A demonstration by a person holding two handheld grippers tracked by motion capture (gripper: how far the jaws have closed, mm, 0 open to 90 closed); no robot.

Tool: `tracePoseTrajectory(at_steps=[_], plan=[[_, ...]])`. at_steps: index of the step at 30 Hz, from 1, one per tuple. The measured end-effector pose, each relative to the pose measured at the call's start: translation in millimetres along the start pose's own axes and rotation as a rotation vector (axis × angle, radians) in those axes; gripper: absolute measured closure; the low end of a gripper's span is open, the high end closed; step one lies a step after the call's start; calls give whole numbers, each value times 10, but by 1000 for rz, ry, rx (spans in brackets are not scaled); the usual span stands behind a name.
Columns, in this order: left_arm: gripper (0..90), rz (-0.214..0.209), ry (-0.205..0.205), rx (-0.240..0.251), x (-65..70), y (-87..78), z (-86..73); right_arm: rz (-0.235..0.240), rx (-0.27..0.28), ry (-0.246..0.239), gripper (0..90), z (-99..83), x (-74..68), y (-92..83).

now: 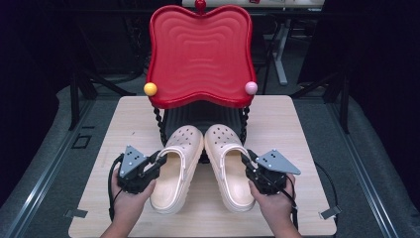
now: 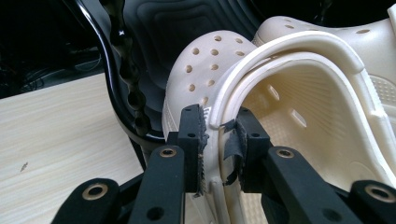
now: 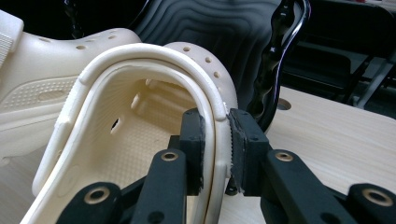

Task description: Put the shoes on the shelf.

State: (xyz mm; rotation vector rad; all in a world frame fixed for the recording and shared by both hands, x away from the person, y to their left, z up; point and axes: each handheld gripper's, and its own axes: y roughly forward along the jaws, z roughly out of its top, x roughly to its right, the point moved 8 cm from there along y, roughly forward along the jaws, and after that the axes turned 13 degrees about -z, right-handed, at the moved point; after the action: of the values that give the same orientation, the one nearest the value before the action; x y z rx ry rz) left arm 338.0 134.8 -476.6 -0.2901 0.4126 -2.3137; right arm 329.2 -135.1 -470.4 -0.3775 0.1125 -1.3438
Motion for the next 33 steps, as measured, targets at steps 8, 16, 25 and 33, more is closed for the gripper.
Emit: tracePoseTrajectory(at_steps=[8, 16, 25, 33], plan=[[757, 27, 6, 12, -38, 95, 80, -15, 24, -24, 759, 86, -20, 102], [757, 52, -14, 22, -166, 229, 156, -27, 36, -46, 759, 175, -55, 296], [757, 65, -10, 33, -283, 434, 259, -59, 46, -37, 759, 251, -96, 510], [756, 90, 14, 57, -318, 604, 338, -94, 70, -19, 758, 337, -124, 682]])
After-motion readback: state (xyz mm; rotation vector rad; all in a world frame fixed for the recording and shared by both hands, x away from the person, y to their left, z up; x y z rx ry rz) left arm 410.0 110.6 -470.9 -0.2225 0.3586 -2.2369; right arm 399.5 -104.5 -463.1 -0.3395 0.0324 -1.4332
